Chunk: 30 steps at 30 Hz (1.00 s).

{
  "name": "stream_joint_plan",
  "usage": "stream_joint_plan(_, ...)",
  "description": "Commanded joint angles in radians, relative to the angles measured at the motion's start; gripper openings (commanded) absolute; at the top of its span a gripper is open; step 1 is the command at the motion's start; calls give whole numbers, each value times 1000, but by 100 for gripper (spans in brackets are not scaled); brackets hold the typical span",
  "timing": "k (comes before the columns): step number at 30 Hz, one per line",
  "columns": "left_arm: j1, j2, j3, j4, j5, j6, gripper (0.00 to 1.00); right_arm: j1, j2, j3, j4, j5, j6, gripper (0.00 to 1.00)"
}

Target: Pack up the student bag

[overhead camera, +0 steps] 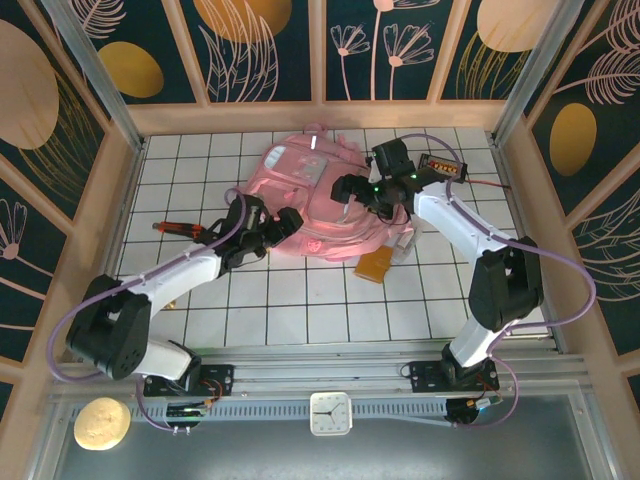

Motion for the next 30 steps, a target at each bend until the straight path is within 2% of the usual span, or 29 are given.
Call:
stream_joint_plan(1, 23, 72, 58, 77, 115, -171, 89, -3, -12, 3, 4, 15, -3, 99)
stream_joint_plan(6, 28, 168, 22, 180, 145, -295, 83, -4, -23, 16, -3, 19, -4, 99)
stream_joint_plan(10, 30, 235, 63, 173, 121, -291, 77, -4, -39, 15, -7, 22, -6, 99)
stream_joint_plan(18, 31, 343, 128, 230, 106, -322, 53, 10, -71, -42, -16, 19, -17, 99)
stream_joint_plan(24, 33, 395, 151, 247, 112, -328, 45, 49, -104, -111, -7, 32, -21, 99)
stream_joint_plan(26, 34, 407, 151, 256, 109, -330, 37, 67, -108, -119, -1, 38, -21, 99)
stream_joint_plan(30, 34, 420, 152, 268, 124, -334, 2, 103, -107, -116, -15, 68, -40, 99)
